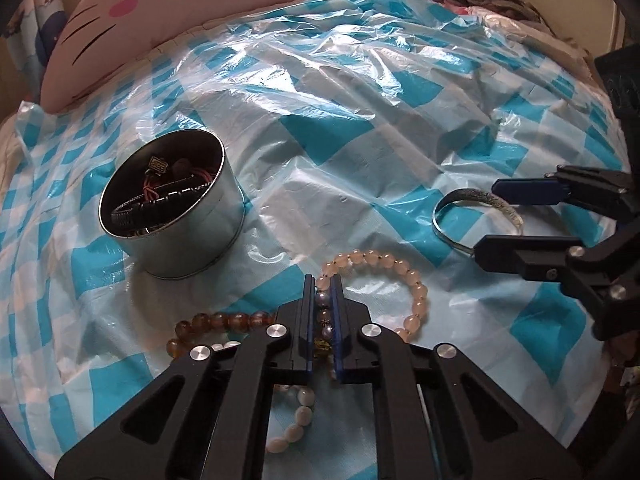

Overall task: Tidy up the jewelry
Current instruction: 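Grasp the silver bangle with the right gripper while the left gripper holds beads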

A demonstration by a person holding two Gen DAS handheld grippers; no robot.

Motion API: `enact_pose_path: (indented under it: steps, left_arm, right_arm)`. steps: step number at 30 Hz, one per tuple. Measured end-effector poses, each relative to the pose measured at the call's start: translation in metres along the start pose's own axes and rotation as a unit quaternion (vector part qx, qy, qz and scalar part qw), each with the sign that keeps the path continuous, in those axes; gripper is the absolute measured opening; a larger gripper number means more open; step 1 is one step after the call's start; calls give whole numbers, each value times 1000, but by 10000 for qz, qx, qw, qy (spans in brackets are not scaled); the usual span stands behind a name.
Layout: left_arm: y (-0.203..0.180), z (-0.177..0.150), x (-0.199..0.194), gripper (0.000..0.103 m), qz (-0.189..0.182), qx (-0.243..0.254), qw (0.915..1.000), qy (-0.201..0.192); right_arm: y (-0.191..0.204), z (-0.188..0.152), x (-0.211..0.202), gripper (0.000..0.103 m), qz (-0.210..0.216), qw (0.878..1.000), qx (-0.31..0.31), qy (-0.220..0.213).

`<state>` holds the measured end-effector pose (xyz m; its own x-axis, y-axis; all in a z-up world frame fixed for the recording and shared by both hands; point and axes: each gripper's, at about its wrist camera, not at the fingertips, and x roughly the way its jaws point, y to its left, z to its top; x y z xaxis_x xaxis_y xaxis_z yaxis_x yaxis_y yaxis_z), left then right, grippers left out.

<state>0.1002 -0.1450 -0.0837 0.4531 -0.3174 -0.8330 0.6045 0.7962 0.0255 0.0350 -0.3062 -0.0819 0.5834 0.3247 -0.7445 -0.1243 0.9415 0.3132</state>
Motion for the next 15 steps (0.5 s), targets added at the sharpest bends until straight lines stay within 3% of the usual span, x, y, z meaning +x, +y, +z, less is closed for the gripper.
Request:
enact_pose_path:
  steps: [2, 3, 7, 12, 15]
  left_arm:
    - [9, -2, -12, 7, -340, -348, 9987, -152]
    - [15, -3, -19, 7, -500, -561, 9968, -259]
    - [44, -10, -43, 7, -880, -1352, 9849, -625]
    - [75, -27, -65, 7, -1021, -2069, 9685, -934]
    - [80, -35, -74, 7, -862, -2151, 9675, -1010]
  right_arm:
    - [5, -1, 4, 69, -136, 9999, -68, 53]
    - [7, -2, 6, 64, -191, 9997, -113, 66]
    - [21, -6, 8, 62, -371, 9987, -326, 100]
    - [37, -6, -2, 61, -171, 9987, -483, -14]
    - [55, -7, -4, 61, -136, 9973, -722, -36]
